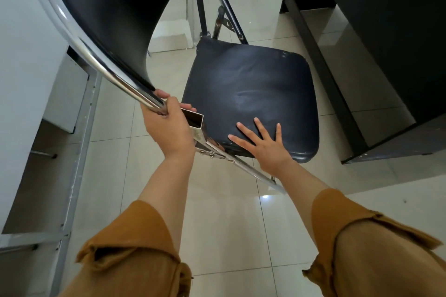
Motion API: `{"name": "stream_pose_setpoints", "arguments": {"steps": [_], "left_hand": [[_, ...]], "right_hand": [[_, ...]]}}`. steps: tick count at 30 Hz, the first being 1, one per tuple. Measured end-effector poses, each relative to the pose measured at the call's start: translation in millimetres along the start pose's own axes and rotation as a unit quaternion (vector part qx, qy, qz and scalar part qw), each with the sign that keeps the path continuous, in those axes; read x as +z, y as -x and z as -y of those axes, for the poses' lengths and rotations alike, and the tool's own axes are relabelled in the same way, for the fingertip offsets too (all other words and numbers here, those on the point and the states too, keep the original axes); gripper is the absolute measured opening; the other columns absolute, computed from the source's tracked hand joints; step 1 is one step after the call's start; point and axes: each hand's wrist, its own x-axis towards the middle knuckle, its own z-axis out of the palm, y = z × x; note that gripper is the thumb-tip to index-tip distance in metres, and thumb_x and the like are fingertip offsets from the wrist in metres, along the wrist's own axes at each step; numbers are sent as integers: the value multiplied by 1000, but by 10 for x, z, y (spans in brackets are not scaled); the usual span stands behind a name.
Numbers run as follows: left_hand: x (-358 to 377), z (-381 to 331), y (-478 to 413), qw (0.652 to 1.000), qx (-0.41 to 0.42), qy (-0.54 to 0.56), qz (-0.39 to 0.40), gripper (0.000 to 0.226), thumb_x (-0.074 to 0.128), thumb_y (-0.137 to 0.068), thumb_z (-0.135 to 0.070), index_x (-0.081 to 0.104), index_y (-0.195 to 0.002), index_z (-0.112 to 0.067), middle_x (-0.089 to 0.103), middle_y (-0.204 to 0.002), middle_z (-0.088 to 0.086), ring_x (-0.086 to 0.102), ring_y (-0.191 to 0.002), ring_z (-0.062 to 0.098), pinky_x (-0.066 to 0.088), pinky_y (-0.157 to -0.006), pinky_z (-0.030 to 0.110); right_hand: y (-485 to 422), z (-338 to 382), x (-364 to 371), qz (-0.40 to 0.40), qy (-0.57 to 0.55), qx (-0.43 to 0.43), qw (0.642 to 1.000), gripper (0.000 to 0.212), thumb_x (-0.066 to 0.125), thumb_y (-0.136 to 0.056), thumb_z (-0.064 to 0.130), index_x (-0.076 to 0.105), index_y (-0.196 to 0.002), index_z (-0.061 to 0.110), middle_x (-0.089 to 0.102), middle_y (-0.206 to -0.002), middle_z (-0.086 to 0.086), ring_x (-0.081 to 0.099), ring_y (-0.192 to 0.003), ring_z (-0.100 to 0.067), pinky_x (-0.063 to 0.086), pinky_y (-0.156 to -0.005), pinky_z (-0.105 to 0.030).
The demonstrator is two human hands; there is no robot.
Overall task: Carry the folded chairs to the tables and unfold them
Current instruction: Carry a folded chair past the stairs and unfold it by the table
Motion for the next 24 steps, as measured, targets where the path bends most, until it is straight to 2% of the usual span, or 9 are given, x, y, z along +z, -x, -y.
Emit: {"name": "stream_pose_setpoints", "arguments": {"steps": [6, 14, 24], "left_hand": [[23, -35, 29, 1000, -13, 0, -9, 15, 49, -96, -11, 48, -90, -25, 62, -51, -22, 64, -47, 0, 50, -50, 12], [21, -53, 121, 999, -28, 4, -27, 18, 49, -97, -18, 47, -85, -31, 63, -49, -14, 64, -47, 4, 52, -51, 13], [-19, -19, 187, 999, -16, 14, -37, 17, 49, -97, -14, 47, -86, -27, 63, -50, -18, 64, -48, 0, 49, -51, 9]], "right_hand": [[14, 8, 17, -13, 2, 2, 1000, 126, 49, -74, -17, -40, -126, 55, -28, -154, 13, -26, -141, -33, -12, -99, -68], [38, -78, -1, 6, 16, -23, 1000, 124, 49, -78, -15, -45, -122, 53, -27, -155, 11, -24, -142, -34, -3, -102, -72], [57, -116, 122, -27, 24, -45, 998, 126, 51, -76, -17, -39, -130, 52, -29, -154, 12, -27, -140, -32, -5, -101, -71]]}}
